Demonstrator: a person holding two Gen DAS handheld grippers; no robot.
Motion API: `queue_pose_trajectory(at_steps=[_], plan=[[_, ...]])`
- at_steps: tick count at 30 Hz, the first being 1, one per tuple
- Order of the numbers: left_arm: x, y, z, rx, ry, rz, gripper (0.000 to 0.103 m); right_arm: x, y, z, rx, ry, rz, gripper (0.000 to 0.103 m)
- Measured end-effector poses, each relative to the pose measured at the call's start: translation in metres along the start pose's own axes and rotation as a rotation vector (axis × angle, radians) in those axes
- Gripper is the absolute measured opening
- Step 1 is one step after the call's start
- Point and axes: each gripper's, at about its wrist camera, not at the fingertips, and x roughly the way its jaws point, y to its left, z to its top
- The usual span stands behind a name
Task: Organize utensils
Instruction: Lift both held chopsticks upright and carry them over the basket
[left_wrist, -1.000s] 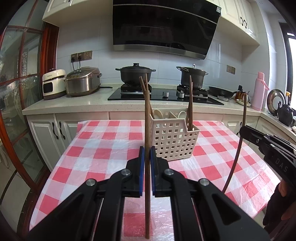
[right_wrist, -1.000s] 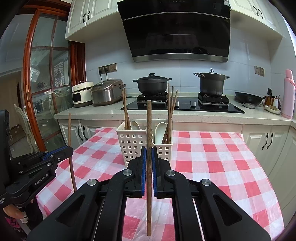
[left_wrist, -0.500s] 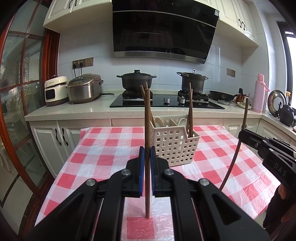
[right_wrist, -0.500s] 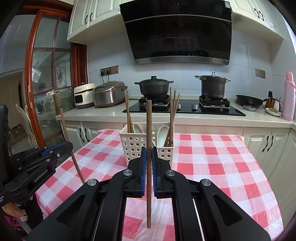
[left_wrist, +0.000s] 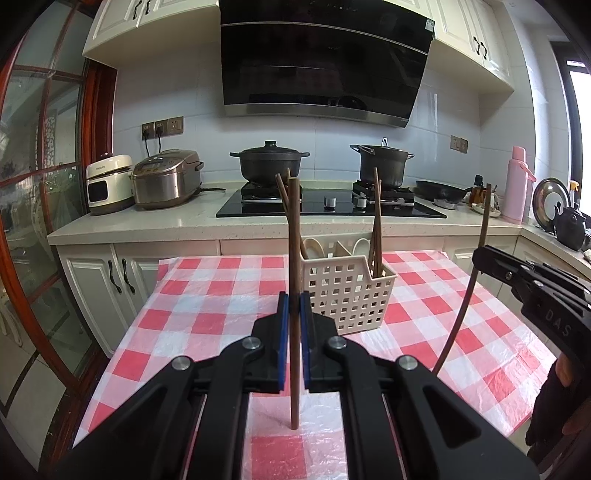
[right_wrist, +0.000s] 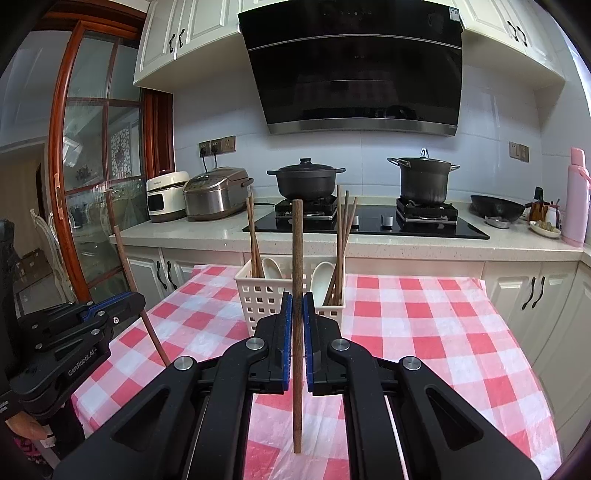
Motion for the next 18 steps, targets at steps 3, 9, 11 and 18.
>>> queue_pose_trajectory(at_steps=[3, 9, 11, 18], plan=[[0.001, -0.002, 0.004, 0.002, -0.002, -0.004, 0.006, 0.004, 0.000, 0.004, -0.012, 0.000, -0.002, 0.006], [0.010, -0.001, 0.016, -0.004, 0.003, -0.017, 0.006, 0.016, -0.005, 0.018, -0.010, 0.003, -0.002, 0.006], [0.016, -0.001, 0.025, -0.010, 0.008, -0.030, 0.006, 0.021, -0.010, 0.029, 0.001, -0.001, -0.002, 0.006], [0.026, 0.004, 0.070, -0.029, -0.006, -0.062, 0.006, 0.036, -0.024, 0.068, 0.024, -0.014, -0.006, 0.006]])
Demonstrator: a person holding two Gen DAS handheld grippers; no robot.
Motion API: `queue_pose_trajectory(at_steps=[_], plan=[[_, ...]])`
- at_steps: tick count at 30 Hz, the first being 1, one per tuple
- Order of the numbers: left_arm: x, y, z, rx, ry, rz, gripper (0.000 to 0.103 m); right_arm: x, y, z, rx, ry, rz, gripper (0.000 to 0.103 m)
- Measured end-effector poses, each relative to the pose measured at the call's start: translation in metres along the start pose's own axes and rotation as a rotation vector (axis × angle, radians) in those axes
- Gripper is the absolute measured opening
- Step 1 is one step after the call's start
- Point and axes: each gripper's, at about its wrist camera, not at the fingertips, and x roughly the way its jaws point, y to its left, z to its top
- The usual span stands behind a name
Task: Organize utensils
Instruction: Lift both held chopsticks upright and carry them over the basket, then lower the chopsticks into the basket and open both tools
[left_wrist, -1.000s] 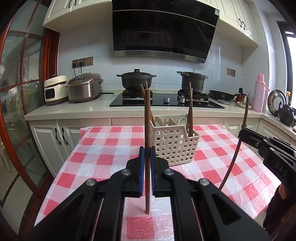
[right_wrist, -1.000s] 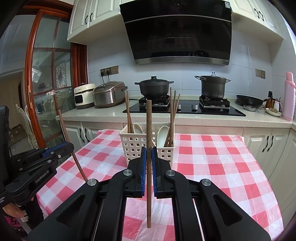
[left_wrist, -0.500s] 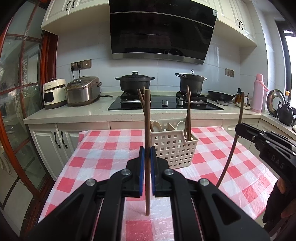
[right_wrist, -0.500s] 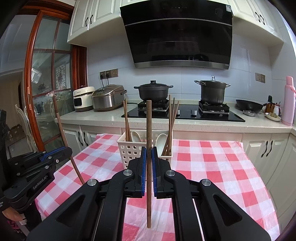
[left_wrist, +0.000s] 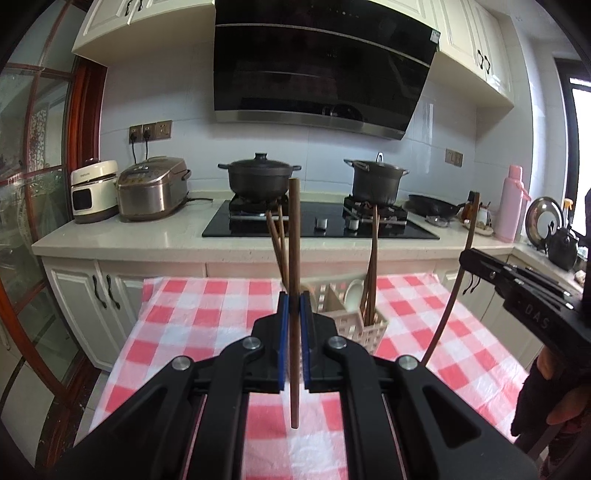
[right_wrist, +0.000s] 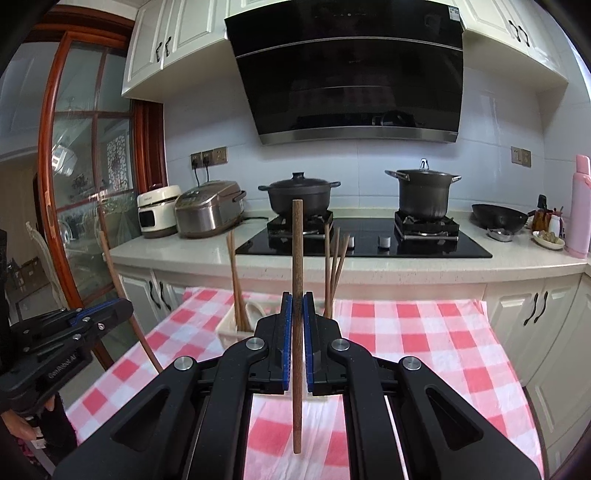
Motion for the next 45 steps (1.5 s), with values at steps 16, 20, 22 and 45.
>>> queue_pose_trajectory(at_steps=[16, 20, 22, 45], plan=[[0.027, -0.006, 0.137, -0.035, -0.076, -0.021, 0.006, 0.058, -0.005, 0.077, 0.003, -0.016, -0.036, 0.006], [0.054, -0.005, 0.144, -0.048, -0.052, -0.005, 0.006, 0.077, -0.005, 0.080, 0.002, -0.014, -0.046, 0.006], [0.068, -0.002, 0.142, -0.059, -0.037, 0.002, 0.006, 0.088, -0.005, 0.077, -0.002, 0.006, -0.049, 0.006], [0.133, 0.006, 0.065, -0.036, 0.161, 0.024, 0.007, 0.153, -0.015, 0.019, 0.031, 0.216, -0.058, 0.015]])
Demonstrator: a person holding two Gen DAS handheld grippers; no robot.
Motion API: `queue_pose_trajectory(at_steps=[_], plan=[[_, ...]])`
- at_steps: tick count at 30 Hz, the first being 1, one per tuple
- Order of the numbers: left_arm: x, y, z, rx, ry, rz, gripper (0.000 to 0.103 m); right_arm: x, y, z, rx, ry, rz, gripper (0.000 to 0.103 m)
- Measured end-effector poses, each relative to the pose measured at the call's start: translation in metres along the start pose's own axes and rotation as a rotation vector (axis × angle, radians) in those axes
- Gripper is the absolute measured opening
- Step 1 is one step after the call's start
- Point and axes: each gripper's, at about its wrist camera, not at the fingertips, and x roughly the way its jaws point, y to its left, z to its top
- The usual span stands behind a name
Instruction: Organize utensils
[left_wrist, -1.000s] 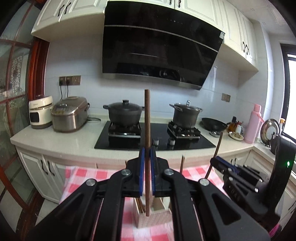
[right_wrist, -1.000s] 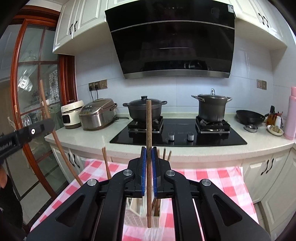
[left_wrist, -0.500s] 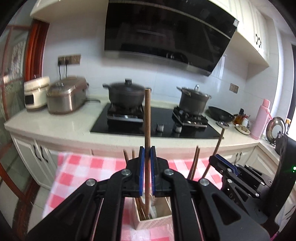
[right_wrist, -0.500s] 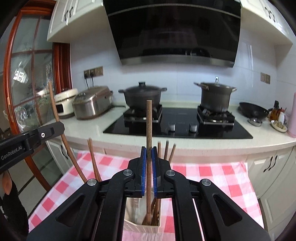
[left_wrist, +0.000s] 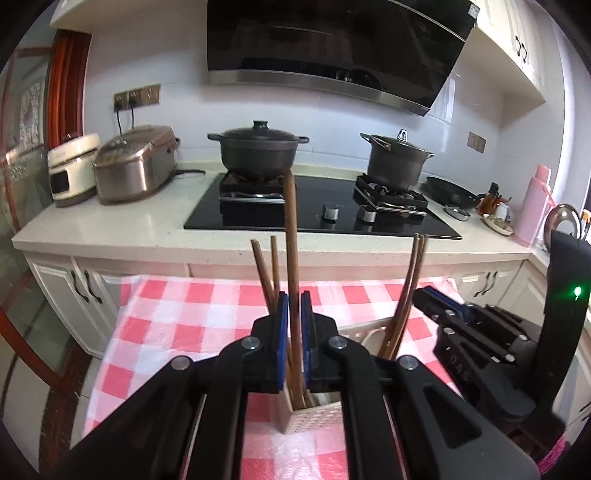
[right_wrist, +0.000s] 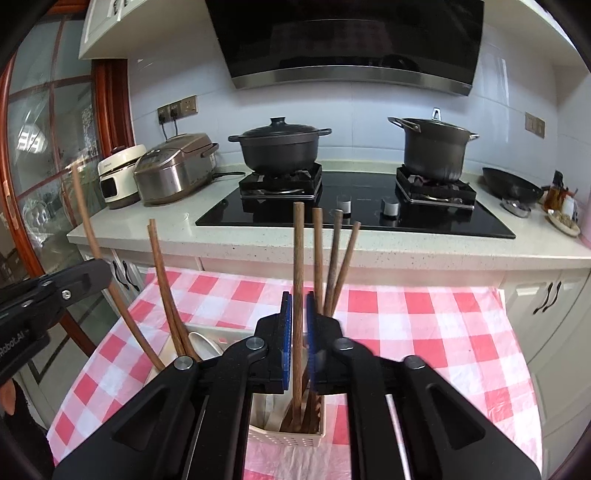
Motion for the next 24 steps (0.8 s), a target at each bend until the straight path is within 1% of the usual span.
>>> queue_pose_trajectory(at_steps=[1, 3, 6, 9, 11, 12, 13, 17, 19, 20, 22, 23, 24], plan=[[-0.002, -0.001, 0.000, 0.009, -0.012, 0.010, 0.007, -0.003, -0.002, 0.000, 0.005, -0.007, 0.005, 0.024], [-0.006, -0.003, 0.001, 0.023, -0.028, 0.026, 0.010, -0.010, -0.005, 0.001, 0.014, -0.028, 0.007, 0.038], [-0.014, -0.006, 0.006, 0.033, -0.052, 0.037, 0.013, -0.020, -0.009, 0.002, 0.012, -0.049, 0.008, 0.038], [-0.023, -0.009, 0.009, 0.038, -0.074, 0.047, 0.023, -0.031, -0.011, 0.004, -0.001, -0.067, 0.002, 0.038], [-0.032, -0.010, 0.012, 0.045, -0.089, 0.050, 0.027, -0.040, -0.012, 0.005, -0.003, -0.076, 0.004, 0.038], [-0.037, -0.011, 0.014, 0.051, -0.098, 0.054, 0.031, -0.044, -0.012, 0.007, -0.003, -0.082, 0.006, 0.038], [-0.042, -0.012, 0.015, 0.056, -0.106, 0.057, 0.038, -0.049, -0.013, 0.008, -0.002, -0.088, 0.009, 0.038], [-0.073, -0.016, 0.023, 0.086, -0.165, 0.064, 0.057, -0.077, -0.013, 0.010, 0.002, -0.126, 0.037, 0.039], [-0.090, -0.016, 0.025, 0.090, -0.198, 0.070, 0.077, -0.092, -0.012, 0.008, 0.003, -0.146, 0.052, 0.042], [-0.098, -0.015, 0.024, 0.089, -0.216, 0.073, 0.082, -0.102, -0.012, 0.005, 0.005, -0.156, 0.066, 0.043], [-0.116, -0.012, 0.018, 0.086, -0.249, 0.068, 0.093, -0.116, -0.011, -0.003, 0.002, -0.163, 0.075, 0.053], [-0.123, -0.011, 0.013, 0.081, -0.260, 0.070, 0.096, -0.123, -0.011, -0.008, -0.003, -0.166, 0.076, 0.056], [-0.130, -0.009, 0.009, 0.076, -0.270, 0.075, 0.098, -0.128, -0.011, -0.012, -0.006, -0.169, 0.077, 0.061]])
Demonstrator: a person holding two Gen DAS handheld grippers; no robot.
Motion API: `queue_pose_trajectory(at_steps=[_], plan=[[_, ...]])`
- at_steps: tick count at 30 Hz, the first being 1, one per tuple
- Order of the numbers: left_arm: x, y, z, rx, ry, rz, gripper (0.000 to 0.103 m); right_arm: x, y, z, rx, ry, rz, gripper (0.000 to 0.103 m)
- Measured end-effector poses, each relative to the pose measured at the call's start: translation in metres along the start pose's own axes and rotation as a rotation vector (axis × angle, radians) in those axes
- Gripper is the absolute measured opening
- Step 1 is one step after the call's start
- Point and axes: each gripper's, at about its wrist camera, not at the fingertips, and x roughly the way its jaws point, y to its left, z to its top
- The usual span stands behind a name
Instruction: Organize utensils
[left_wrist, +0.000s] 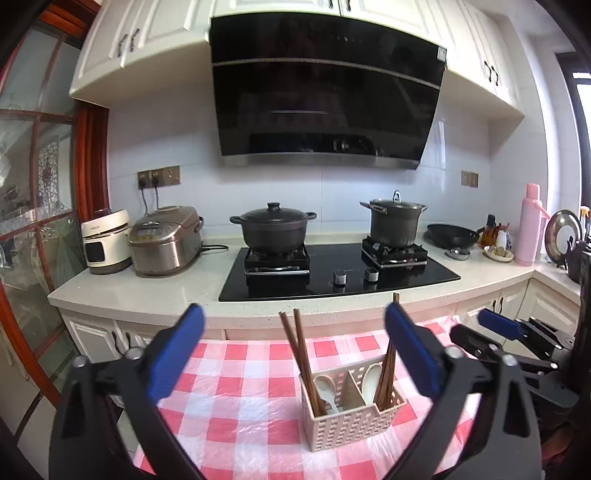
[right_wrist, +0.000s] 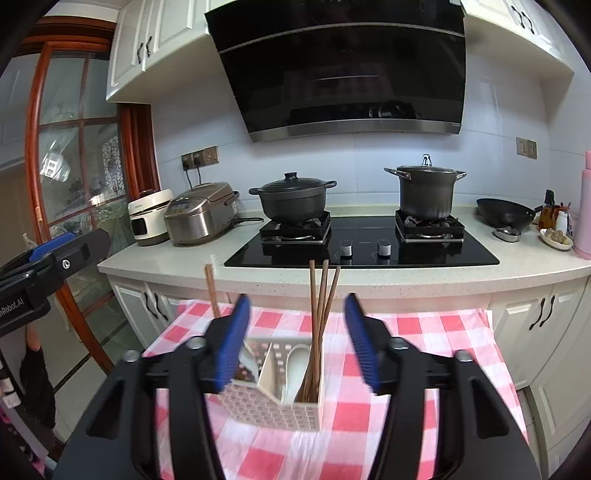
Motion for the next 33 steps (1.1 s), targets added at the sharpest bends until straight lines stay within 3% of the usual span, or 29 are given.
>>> queue_pose_trajectory(at_steps=[6, 11, 19, 26, 33], plan=[[-0.040, 0.009, -0.039, -0.017, -0.030, 0.060, 0.098, -0.040, -0.001, -0.037, -0.015, -0.008, 0.012, 0.085], [-0.069, 0.005, -0.076, -0.013, -0.048, 0.108, 0.098, -0.056, -0.006, -0.072, 0.023, 0.009, 0.016, 0.085], [-0.089, -0.010, -0.120, -0.019, -0.029, 0.110, 0.098, -0.070, -0.002, -0.105, 0.010, 0.028, 0.031, 0.085], [-0.104, -0.020, -0.156, -0.034, -0.021, 0.117, 0.098, -0.085, 0.006, -0.117, -0.048, 0.010, 0.018, 0.085], [-0.107, -0.032, -0.164, -0.026, 0.003, 0.081, 0.098, -0.092, -0.003, -0.117, -0.037, 0.010, 0.036, 0.085]])
